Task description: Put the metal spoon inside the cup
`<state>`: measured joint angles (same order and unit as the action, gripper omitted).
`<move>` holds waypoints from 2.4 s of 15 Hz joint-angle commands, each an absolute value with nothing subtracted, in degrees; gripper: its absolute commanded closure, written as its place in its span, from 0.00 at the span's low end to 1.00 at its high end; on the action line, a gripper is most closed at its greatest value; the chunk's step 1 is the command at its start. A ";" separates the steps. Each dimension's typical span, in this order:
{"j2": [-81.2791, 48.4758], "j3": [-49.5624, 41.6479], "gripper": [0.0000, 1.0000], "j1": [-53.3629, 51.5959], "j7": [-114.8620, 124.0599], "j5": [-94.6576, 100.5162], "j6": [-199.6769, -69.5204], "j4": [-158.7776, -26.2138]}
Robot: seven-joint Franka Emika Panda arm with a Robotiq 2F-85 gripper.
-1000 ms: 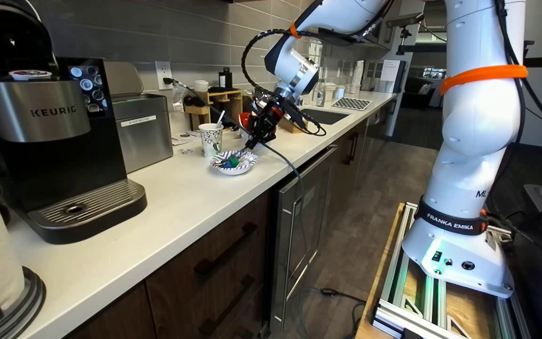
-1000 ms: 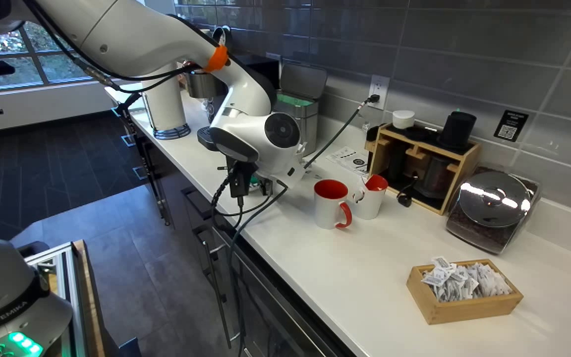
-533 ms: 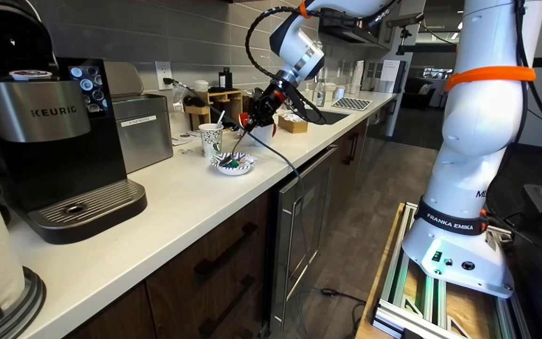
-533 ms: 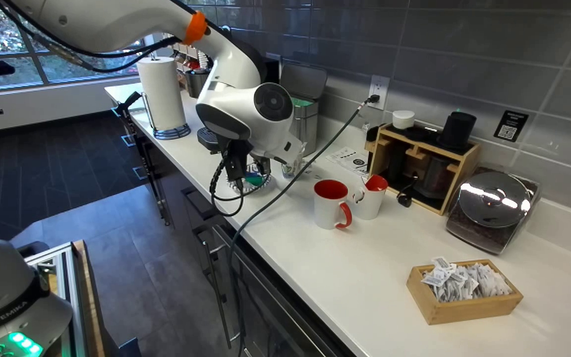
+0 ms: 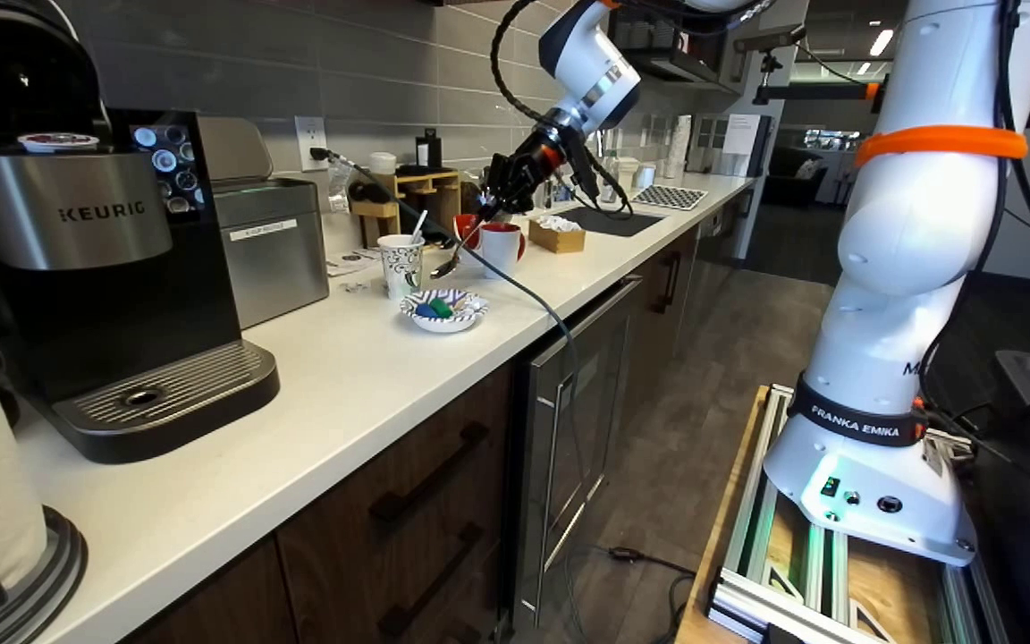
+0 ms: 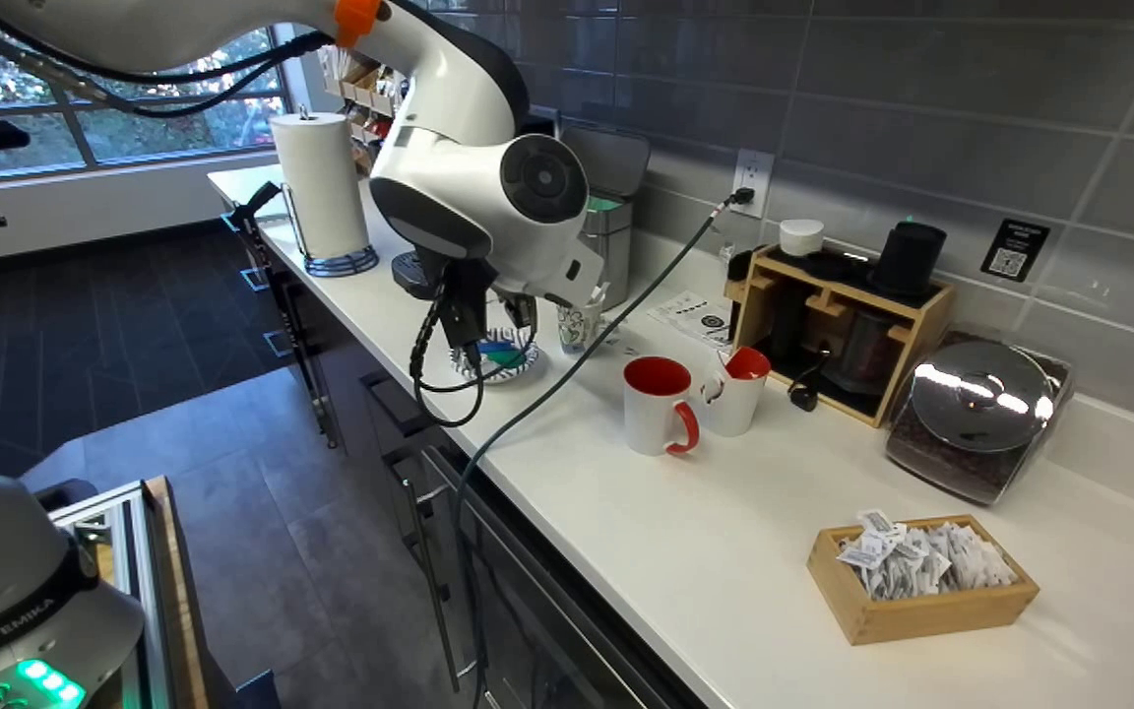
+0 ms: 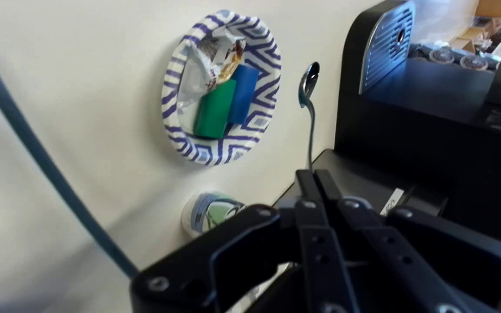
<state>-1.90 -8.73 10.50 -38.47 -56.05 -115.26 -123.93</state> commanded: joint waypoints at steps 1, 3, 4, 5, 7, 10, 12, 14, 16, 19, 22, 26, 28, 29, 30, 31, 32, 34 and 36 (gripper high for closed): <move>5.96 -12.37 0.99 13.29 -38.19 -57.18 -117.88 -128.77; 9.66 -14.65 0.99 14.99 -36.53 -56.07 -119.83 -129.88; 11.22 -15.75 0.99 15.86 -35.85 -56.06 -120.71 -130.07; 12.51 -16.71 0.99 16.64 -35.02 -56.20 -121.84 -130.17; 14.28 -18.03 0.99 17.82 -32.79 -56.28 -125.52 -129.97; 14.62 -17.95 0.99 18.15 -28.60 -56.25 -134.93 -129.94; 13.68 -17.15 0.99 17.09 -25.80 -56.76 -141.07 -130.21; 12.48 -16.01 0.99 15.72 -23.11 -57.05 -146.62 -130.72; 11.15 -14.91 0.99 14.39 -20.10 -56.72 -150.92 -131.06; 8.64 -13.87 0.99 12.99 -15.81 -55.43 -154.39 -131.07; 6.50 -12.51 0.99 13.47 -12.11 -53.63 -155.92 -131.13; 4.36 -12.02 0.99 13.42 -7.85 -50.90 -157.62 -131.06; 3.34 -11.59 0.99 13.20 -5.62 -48.87 -158.64 -130.85; 2.95 -11.34 0.99 13.16 -4.34 -47.56 -159.01 -130.78; 2.64 -11.62 0.99 12.62 -2.25 -45.18 -159.36 -130.67; 2.25 -11.45 0.99 12.58 -0.53 -42.86 -159.33 -130.56; 1.89 -11.31 0.99 12.38 0.91 -40.92 -159.44 -130.36; 1.18 -11.17 0.99 12.11 4.01 -37.10 -158.97 -129.70; 0.56 -11.06 0.99 12.06 7.31 -32.53 -158.13 -128.76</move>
<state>1.96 -11.16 12.44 1.97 -38.43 -158.23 -130.12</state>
